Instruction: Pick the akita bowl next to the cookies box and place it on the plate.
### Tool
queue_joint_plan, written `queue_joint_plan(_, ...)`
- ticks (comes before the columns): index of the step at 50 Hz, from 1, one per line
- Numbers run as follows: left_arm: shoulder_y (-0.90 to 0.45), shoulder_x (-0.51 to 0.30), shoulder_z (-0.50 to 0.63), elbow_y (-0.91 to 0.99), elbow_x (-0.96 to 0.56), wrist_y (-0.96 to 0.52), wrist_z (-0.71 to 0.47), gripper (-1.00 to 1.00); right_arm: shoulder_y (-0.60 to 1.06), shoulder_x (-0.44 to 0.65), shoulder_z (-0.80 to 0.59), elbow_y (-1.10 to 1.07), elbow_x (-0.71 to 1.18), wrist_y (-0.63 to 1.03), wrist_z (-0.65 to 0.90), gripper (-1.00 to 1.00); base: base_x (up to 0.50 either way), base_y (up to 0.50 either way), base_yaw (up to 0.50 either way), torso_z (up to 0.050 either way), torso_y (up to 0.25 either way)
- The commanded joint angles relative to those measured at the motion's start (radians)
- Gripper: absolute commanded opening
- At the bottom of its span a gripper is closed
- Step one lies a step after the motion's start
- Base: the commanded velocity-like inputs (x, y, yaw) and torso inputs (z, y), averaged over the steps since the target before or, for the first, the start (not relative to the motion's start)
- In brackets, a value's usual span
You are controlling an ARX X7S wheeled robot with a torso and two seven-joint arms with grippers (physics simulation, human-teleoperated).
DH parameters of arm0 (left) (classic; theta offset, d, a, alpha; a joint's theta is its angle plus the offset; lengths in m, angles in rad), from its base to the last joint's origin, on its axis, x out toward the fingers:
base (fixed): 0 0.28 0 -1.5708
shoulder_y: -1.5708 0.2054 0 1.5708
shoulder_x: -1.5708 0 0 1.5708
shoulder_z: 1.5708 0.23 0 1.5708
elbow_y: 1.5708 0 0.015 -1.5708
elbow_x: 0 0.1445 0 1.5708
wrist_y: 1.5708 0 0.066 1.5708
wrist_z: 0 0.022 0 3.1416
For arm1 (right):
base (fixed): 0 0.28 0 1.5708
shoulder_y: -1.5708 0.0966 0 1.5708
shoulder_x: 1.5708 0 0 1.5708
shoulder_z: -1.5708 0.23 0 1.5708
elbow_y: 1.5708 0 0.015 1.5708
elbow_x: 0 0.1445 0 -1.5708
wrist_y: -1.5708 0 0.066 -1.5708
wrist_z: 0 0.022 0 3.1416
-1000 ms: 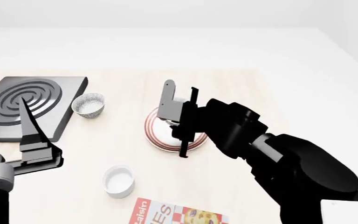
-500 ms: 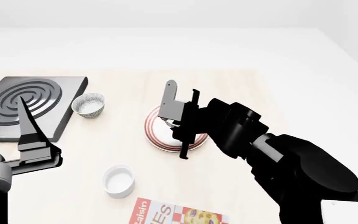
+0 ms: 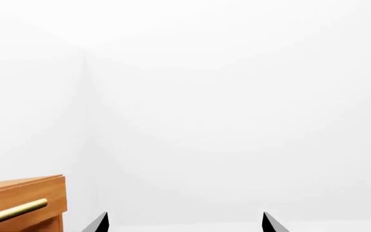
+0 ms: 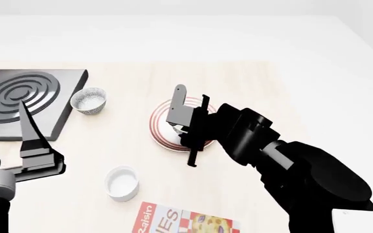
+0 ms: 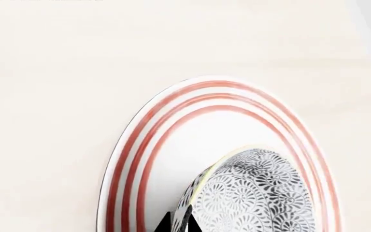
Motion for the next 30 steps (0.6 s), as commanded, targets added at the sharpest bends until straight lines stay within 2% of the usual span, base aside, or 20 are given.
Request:
queue_joint_plan(1,0.002,-0.001,-0.008,0.0,-0.012,0.007,-0.004,1.0,0.009,-0.006,0.014,0.018,-0.007,-0.014,-0.003,-1.0,0.0,0.0,0.0,0.0,0.0)
queue_joint_plan(15,0.003,-0.005,-0.002,-0.003,-0.012,0.01,-0.01,1.0,0.013,-0.008,0.018,0.021,-0.014,-0.031,0.019,-1.0,0.0,0.0,0.0,0.0,0.0)
queue_joint_plan(16,0.004,-0.005,-0.001,-0.004,-0.012,0.013,-0.009,1.0,0.013,-0.01,0.022,0.026,-0.012,-0.034,0.021,1.0,0.0,0.0,0.0,0.0,0.0)
queue_joint_plan(30,0.001,-0.011,0.004,-0.008,-0.014,0.014,-0.014,1.0,0.01,-0.002,0.032,-0.003,-0.005,-0.043,0.041,1.0,0.0,0.0,0.0,0.0,0.0)
